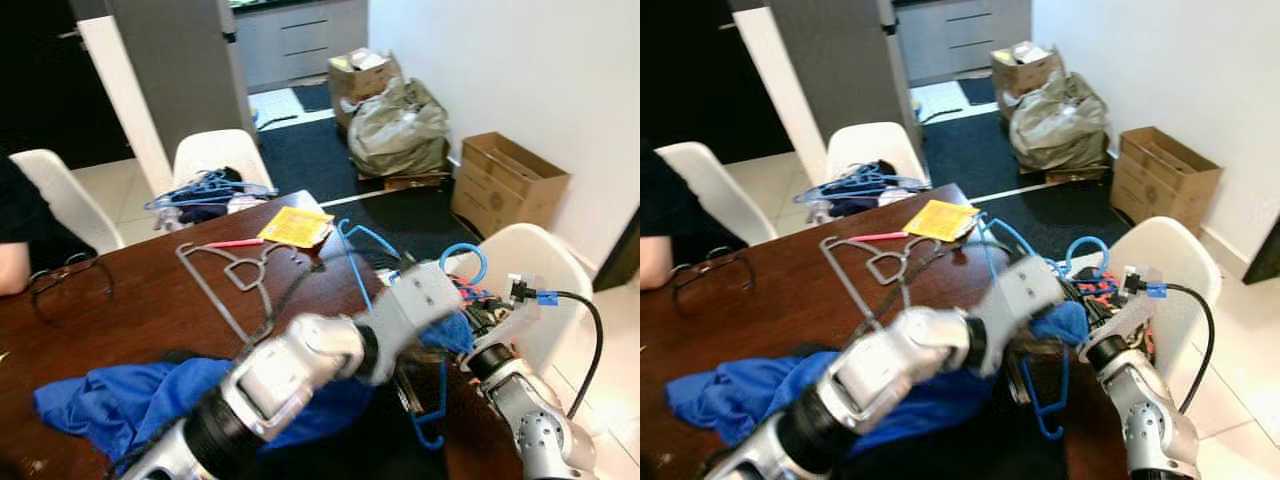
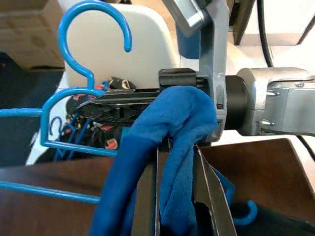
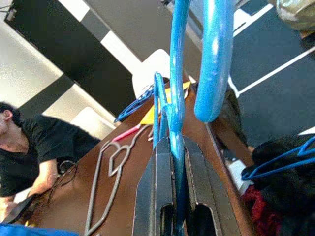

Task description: Hang hanger

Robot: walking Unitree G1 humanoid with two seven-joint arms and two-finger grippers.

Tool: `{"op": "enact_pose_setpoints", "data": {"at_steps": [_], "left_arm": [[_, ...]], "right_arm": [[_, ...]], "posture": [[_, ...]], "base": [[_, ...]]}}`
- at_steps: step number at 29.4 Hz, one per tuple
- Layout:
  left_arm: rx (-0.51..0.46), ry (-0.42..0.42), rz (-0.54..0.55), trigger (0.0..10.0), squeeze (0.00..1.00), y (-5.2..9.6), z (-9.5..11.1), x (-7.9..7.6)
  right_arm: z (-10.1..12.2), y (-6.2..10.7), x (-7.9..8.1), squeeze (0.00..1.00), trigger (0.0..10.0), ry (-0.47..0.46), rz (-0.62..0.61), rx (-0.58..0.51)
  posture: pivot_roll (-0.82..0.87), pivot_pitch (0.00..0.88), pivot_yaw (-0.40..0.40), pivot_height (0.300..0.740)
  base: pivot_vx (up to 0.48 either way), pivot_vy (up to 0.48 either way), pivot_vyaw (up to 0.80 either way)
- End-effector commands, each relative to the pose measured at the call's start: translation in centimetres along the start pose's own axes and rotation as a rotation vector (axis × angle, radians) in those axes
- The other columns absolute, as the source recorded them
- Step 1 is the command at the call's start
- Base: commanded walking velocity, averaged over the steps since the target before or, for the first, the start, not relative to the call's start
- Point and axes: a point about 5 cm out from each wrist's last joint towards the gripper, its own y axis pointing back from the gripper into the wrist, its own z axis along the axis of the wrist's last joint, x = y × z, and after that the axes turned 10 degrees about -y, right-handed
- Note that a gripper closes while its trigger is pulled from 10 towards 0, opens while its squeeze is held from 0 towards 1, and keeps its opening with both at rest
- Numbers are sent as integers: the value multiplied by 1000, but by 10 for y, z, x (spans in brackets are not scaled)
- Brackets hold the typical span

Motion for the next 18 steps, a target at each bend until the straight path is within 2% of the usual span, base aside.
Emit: {"op": "enact_pose_setpoints", "data": {"at_steps": [1,2,4,5,7,9,10,17,18], "left_arm": [[-56,-66,217,10000,0,32,20,52],[-56,-66,217,10000,0,32,20,52],[-126,-141,378,10000,0,60,47,88],[-126,-141,378,10000,0,60,47,88],[-154,-235,550,10000,0,90,73,125],[-205,-324,672,10000,0,116,105,149],[-220,-342,693,10000,0,121,113,153],[-232,-359,710,10000,0,126,121,157],[-325,-416,761,10000,0,139,156,164]], "right_arm": [[-3,-3,1,0,10000,-9,4,7],[-3,-3,1,0,10000,-9,4,7],[-3,-3,1,0,10000,-11,6,9],[-3,-3,1,0,10000,-11,6,9],[-4,-4,2,0,10000,-15,11,9],[-5,-5,3,0,10000,-21,15,8],[-5,-5,3,0,10000,-22,16,8],[-6,-6,4,0,10000,-23,17,8],[-6,-6,4,0,10000,-30,20,0]], "posture": [[-56,0,89,731],[-56,0,89,731],[-52,0,89,731],[-52,0,89,731],[-46,0,91,731],[-44,0,92,731],[-44,0,92,731],[-44,0,95,731],[-42,0,98,731]], "base": [[0,0,-738],[0,0,-738],[0,0,-738],[0,0,-738],[0,0,-738],[0,0,-738],[0,0,-738],[0,0,-741],[0,0,0]]}}
